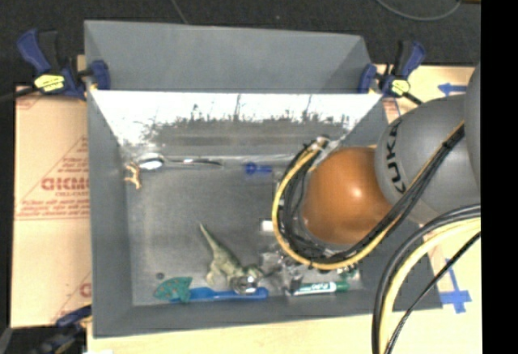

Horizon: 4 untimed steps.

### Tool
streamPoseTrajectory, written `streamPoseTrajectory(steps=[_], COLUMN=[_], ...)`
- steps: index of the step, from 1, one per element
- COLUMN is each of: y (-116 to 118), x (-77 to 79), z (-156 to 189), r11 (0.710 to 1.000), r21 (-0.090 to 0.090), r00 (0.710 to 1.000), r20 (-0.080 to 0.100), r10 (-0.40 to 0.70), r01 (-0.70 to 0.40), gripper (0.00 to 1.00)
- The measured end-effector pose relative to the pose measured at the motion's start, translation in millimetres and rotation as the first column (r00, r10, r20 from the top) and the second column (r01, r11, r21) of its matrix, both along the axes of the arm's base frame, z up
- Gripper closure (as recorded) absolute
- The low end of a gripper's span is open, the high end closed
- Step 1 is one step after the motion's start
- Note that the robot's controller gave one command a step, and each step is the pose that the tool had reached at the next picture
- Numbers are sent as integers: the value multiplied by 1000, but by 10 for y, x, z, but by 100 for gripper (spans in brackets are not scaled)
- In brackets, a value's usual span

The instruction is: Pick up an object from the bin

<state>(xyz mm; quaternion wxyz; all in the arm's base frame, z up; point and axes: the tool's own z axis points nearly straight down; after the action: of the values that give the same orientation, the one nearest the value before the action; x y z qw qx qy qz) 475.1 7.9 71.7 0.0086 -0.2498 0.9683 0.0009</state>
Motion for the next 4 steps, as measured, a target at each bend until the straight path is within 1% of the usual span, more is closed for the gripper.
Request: streamPoseTrajectory(steps=[2, 3, 4], y=[0, 15, 194], x=[0, -1, 151], z=[0, 158, 265], r11=[1000, 1000, 956], r21=[0, -1, -3], r00=[1000, 1000, 956], r20=[0, -13, -3], r10=[-3, 5, 294], r01=[3, -5, -294], gripper=[100, 100, 100])
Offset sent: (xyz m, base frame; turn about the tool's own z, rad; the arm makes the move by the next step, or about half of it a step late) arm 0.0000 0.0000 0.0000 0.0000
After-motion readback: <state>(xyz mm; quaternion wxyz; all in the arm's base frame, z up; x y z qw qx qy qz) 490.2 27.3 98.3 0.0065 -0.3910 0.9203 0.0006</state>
